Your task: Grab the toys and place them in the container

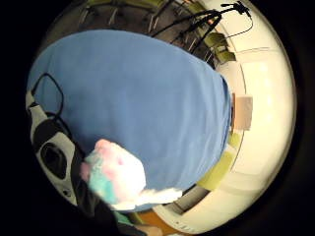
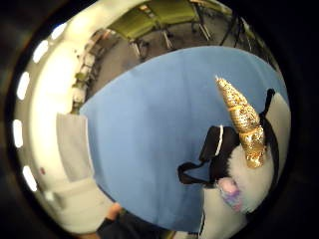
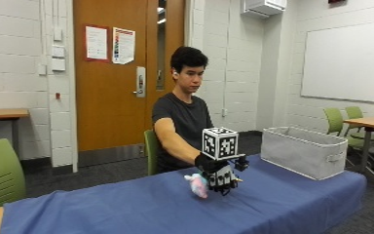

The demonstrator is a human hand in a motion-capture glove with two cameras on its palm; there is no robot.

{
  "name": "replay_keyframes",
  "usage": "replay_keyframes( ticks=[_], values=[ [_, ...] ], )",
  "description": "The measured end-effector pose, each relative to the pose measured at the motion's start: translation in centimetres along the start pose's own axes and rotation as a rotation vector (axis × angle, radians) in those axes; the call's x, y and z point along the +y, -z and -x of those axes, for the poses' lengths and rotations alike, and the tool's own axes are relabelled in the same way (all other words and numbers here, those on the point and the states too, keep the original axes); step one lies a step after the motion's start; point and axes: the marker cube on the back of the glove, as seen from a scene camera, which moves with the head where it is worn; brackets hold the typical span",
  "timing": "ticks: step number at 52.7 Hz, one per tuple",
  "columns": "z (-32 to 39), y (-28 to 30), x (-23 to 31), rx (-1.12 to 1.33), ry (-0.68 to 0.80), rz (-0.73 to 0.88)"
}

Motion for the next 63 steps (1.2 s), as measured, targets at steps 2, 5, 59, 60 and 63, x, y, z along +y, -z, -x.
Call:
replay_keyframes(
  ticks=[2, 5, 59, 60, 63],
  values=[
    [0.3, 0.6, 0.2, -0.016, -0.005, 0.003],
    [0.9, 1.9, 0.4, -0.030, 0.009, -0.002],
    [50.3, 26.9, 9.3, -0.076, 0.881, -0.321],
    [50.9, 26.8, 9.6, -0.092, 0.902, -0.312],
    [52.4, 26.3, 10.1, -0.115, 0.877, -0.293]
  ],
)
